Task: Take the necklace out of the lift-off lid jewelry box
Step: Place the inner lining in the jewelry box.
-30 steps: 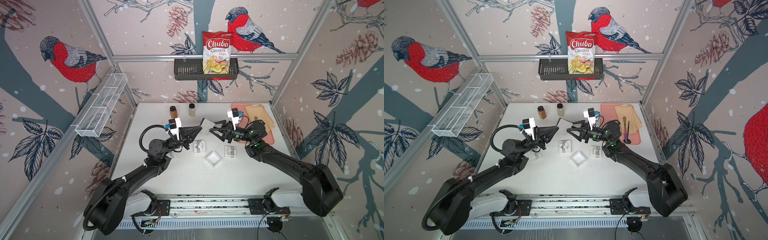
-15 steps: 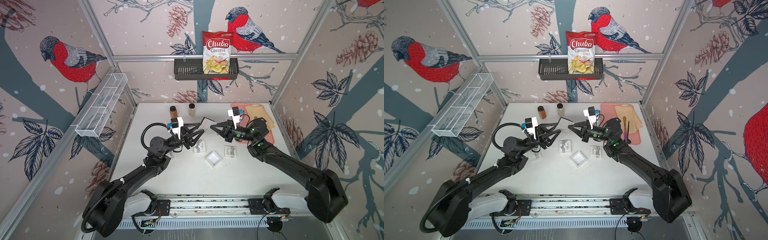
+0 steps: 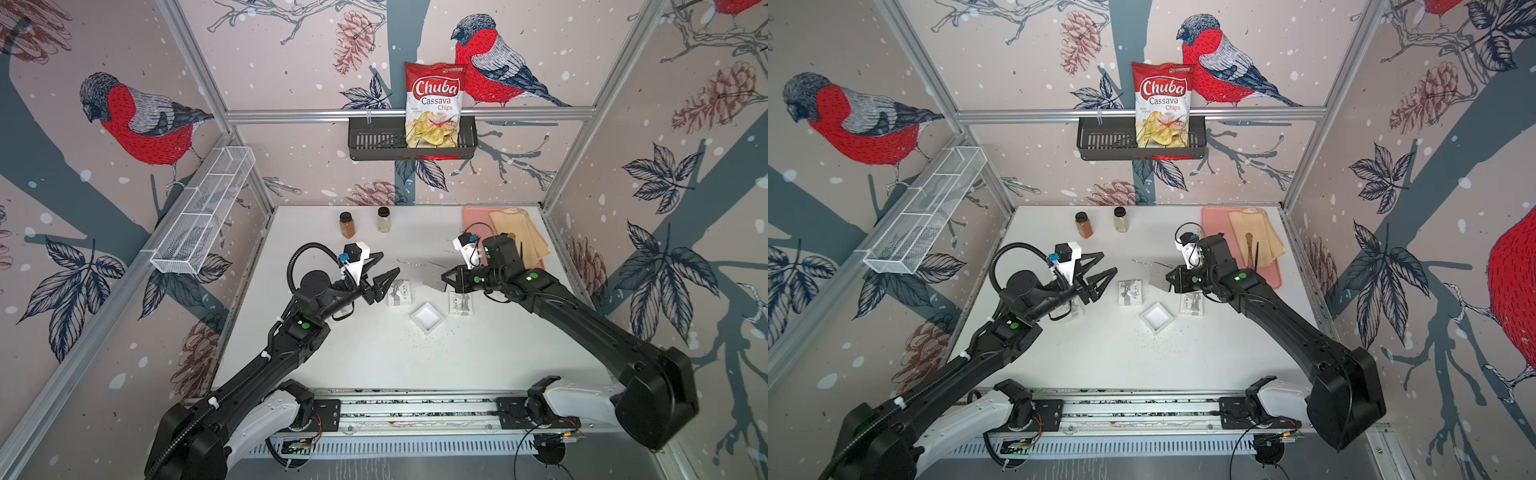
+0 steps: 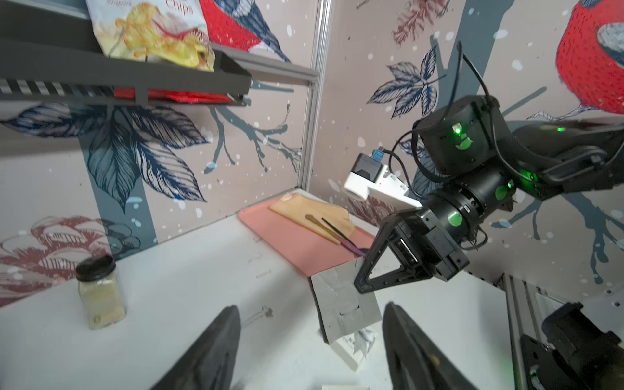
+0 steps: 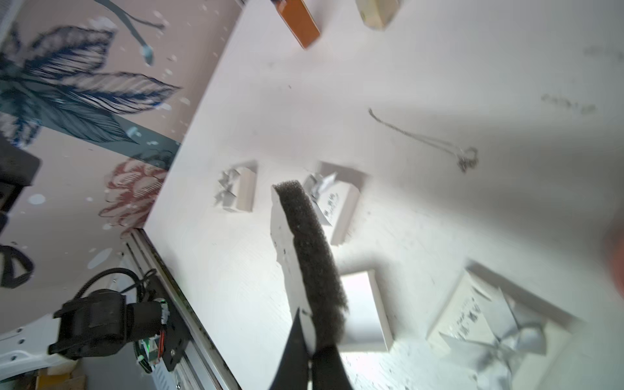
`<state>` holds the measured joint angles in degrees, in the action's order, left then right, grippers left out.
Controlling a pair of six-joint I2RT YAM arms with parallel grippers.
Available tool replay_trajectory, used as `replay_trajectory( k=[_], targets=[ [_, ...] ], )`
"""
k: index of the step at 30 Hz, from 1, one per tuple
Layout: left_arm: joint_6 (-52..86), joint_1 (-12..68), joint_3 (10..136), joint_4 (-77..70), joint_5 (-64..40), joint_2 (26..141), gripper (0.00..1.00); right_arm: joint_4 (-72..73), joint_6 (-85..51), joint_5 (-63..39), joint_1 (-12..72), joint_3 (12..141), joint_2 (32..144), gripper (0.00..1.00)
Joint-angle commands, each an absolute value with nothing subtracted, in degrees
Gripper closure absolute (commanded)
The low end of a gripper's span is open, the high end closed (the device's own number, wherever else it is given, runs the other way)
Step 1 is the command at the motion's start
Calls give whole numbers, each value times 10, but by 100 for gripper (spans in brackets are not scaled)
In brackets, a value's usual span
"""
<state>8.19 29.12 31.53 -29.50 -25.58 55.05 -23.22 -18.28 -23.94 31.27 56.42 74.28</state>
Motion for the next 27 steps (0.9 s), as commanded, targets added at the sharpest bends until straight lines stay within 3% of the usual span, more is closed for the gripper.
replay_trajectory(
  k=[1,7,10,14,27],
  targets=[
    [60,292,300,-244,-303,573,34,-349,-165,-202,323,572,779,94],
    [62,354,250,-242,-292,629,40,-404,-139,-177,364,598,868,98],
    [81,382,229,-261,-286,646,51,-415,-133,-174,369,611,886,98],
    [95,407,216,-273,-259,696,73,-412,-137,-183,371,620,902,99],
    [125,457,263,-337,-222,894,88,-387,-182,-204,381,609,891,99]
  ],
)
